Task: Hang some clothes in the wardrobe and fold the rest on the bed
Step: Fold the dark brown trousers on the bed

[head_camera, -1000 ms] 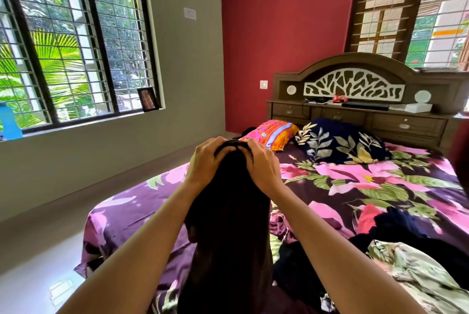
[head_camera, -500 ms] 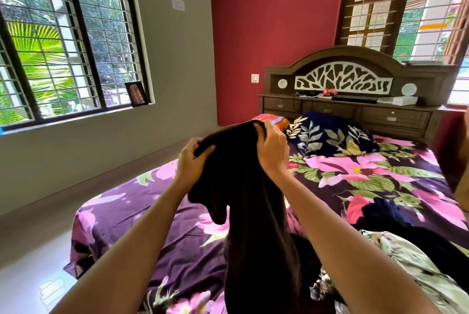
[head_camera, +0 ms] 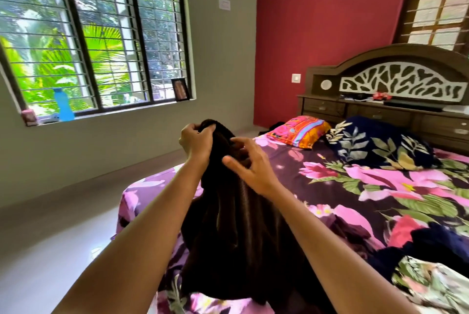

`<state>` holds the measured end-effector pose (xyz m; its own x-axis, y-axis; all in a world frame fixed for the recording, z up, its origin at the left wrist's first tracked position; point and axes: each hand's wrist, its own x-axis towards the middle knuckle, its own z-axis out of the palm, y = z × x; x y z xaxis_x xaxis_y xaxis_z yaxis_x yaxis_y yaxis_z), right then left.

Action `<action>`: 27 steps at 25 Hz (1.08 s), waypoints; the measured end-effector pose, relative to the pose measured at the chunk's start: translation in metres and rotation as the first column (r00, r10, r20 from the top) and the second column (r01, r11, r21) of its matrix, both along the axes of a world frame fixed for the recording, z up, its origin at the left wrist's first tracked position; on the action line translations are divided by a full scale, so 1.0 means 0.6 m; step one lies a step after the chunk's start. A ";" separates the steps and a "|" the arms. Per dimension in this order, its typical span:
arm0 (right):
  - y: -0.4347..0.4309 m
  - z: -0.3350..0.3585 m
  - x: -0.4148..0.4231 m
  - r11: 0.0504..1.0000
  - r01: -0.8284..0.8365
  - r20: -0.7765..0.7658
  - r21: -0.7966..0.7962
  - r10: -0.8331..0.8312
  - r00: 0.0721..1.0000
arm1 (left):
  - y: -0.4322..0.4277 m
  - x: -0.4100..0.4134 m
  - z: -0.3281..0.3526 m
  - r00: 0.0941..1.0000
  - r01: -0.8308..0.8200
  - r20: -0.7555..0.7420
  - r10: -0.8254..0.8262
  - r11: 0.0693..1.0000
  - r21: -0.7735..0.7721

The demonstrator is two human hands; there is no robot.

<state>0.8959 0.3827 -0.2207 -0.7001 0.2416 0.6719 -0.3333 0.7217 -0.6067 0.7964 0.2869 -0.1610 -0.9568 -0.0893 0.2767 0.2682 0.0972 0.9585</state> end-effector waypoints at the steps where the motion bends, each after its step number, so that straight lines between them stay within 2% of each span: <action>1: -0.019 -0.004 -0.014 0.999 -0.052 0.036 0.006 0.052 0.998 | -0.016 -0.008 0.004 0.999 -0.028 0.032 0.027 0.998 0.048; 4: -0.074 0.005 -0.056 0.995 -0.093 0.031 -0.043 0.095 0.995 | -0.062 -0.019 0.022 0.994 -0.066 0.097 0.050 0.982 0.176; 7: -0.114 0.046 -0.080 0.990 -0.129 -0.010 -0.059 0.129 0.992 | -0.102 -0.013 0.051 0.997 -0.054 0.069 0.042 0.981 0.189; 10: -0.120 0.092 -0.098 0.989 -0.094 -0.054 -0.114 0.088 0.995 | -0.147 0.007 0.071 0.987 0.161 -0.032 -0.158 0.954 0.255; 11: -0.121 0.106 -0.101 0.986 -0.052 -0.062 -0.156 0.043 0.997 | -0.162 0.016 0.070 0.977 0.214 -0.055 -0.207 0.949 0.233; 14: -0.136 0.139 -0.105 0.946 0.017 -0.075 -0.325 -0.044 0.996 | -0.218 0.044 0.030 0.962 0.264 -0.074 -0.264 0.965 -0.014; 17: -0.170 0.171 -0.095 0.853 0.021 -0.102 -0.522 -0.088 0.991 | -0.261 0.078 -0.003 0.926 0.373 0.078 -0.369 0.865 -0.334; 18: -0.176 0.177 -0.092 0.795 0.025 -0.102 -0.607 -0.108 0.989 | -0.271 0.079 -0.009 0.937 0.343 0.088 -0.337 0.847 -0.407; 20: -0.175 0.183 -0.087 0.691 0.033 -0.090 -0.722 -0.141 0.986 | -0.284 0.073 -0.005 0.982 0.162 0.003 -0.187 0.843 -0.513; 23: -0.155 0.164 -0.079 0.649 0.104 -0.036 -0.754 -0.199 0.979 | -0.298 0.053 0.006 0.983 0.047 -0.130 -0.126 0.869 -0.492; 25: -0.148 0.147 -0.072 0.690 0.090 -0.027 -0.719 -0.158 0.987 | -0.297 0.045 0.016 0.975 -0.005 -0.201 -0.092 0.899 -0.437; 27: -0.144 0.130 -0.066 0.803 -0.013 -0.059 -0.596 -0.027 0.998 | -0.295 0.040 0.033 0.954 -0.125 -0.299 0.014 0.925 -0.358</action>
